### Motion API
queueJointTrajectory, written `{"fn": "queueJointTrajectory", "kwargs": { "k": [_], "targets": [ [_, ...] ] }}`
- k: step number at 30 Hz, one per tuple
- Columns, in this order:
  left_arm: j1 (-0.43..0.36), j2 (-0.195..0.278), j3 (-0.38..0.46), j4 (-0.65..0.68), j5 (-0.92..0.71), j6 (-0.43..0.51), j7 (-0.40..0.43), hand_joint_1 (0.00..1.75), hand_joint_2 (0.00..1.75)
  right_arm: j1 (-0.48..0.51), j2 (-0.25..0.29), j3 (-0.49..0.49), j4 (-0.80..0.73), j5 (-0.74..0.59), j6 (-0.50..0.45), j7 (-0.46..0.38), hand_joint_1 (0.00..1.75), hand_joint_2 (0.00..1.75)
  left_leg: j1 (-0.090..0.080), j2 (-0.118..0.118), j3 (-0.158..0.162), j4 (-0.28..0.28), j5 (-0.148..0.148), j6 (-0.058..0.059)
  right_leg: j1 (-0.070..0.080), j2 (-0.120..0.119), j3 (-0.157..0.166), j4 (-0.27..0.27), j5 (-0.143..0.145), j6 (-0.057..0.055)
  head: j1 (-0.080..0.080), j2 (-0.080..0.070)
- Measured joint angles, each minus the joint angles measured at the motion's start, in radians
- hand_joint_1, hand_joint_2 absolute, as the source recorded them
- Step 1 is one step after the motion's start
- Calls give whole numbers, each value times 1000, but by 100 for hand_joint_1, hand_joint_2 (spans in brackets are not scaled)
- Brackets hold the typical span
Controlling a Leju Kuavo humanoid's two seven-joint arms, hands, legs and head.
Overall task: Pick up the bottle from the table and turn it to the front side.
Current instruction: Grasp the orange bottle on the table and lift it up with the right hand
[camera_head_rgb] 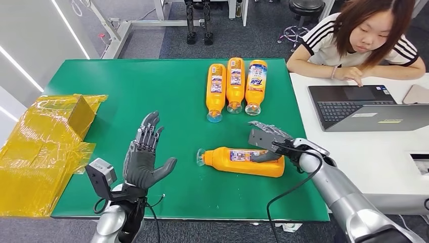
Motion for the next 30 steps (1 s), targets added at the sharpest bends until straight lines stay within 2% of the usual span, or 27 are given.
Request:
{"fn": "queueJointTrajectory", "kwargs": {
  "k": [8,14,19,30],
  "targets": [
    [-14,4,0,22,74,-63,33,0,175,-45,-9,45,56,-13,40,8,0,175,0,0,0,0,0,0,0,0,0,0,0,0,0,0],
    [-29,5,2,57,299,-233,132,0,175,-125,-7,128,133,-46,144,24,0,175,0,0,0,0,0,0,0,0,0,0,0,0,0,0],
    [-39,3,11,88,408,-323,186,0,175,-162,10,177,206,-115,177,-18,0,175,0,0,0,0,0,0,0,0,0,0,0,0,0,0],
    [-93,-9,24,163,450,-387,222,0,175,-197,56,219,321,-219,261,-75,0,175,0,0,-1,0,0,0,0,0,0,0,0,0,0,0]
  ]
}}
